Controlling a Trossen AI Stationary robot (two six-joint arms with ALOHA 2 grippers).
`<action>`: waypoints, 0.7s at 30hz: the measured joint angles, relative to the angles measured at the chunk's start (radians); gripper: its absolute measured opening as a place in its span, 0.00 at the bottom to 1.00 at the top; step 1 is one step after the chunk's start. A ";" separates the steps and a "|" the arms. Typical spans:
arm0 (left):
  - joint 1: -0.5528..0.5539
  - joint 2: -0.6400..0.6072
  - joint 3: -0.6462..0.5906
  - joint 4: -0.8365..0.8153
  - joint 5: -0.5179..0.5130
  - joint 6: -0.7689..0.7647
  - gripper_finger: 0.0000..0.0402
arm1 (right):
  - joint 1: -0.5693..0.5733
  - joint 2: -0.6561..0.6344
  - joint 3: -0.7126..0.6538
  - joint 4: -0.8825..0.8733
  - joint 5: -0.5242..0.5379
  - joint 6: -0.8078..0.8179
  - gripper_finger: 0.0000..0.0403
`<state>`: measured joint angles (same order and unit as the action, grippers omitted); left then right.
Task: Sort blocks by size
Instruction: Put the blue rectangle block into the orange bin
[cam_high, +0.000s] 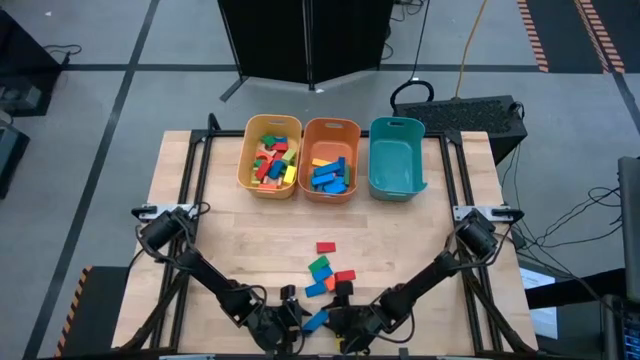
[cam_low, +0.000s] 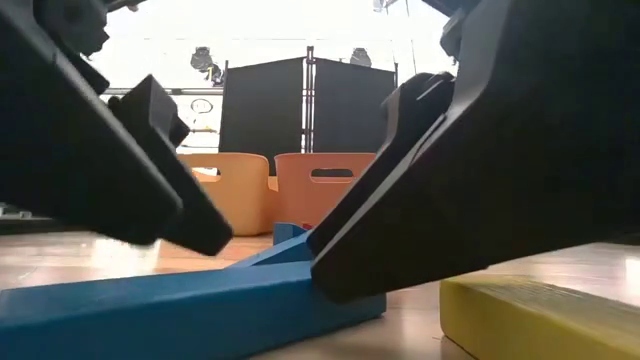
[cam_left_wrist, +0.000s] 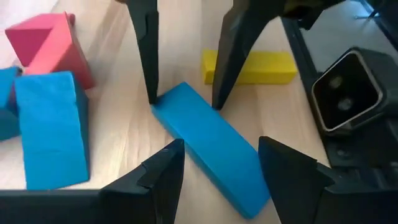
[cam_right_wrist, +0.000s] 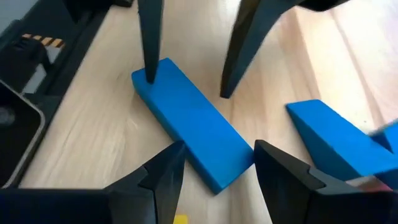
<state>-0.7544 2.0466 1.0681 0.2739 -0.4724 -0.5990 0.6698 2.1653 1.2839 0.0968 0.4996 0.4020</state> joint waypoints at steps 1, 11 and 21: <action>0.000 -0.002 0.000 -0.002 0.006 -0.005 0.51 | -0.003 -0.001 0.000 0.002 -0.019 -0.005 0.45; 0.006 -0.002 0.001 -0.034 0.014 -0.028 0.51 | -0.049 -0.003 0.001 0.004 -0.143 -0.178 0.45; 0.015 -0.004 0.004 -0.082 0.016 -0.025 0.51 | -0.073 -0.002 0.001 0.004 -0.209 -0.320 0.55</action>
<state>-0.7395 2.0426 1.0718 0.1919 -0.4561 -0.6236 0.5967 2.1635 1.2846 0.1009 0.2907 0.0819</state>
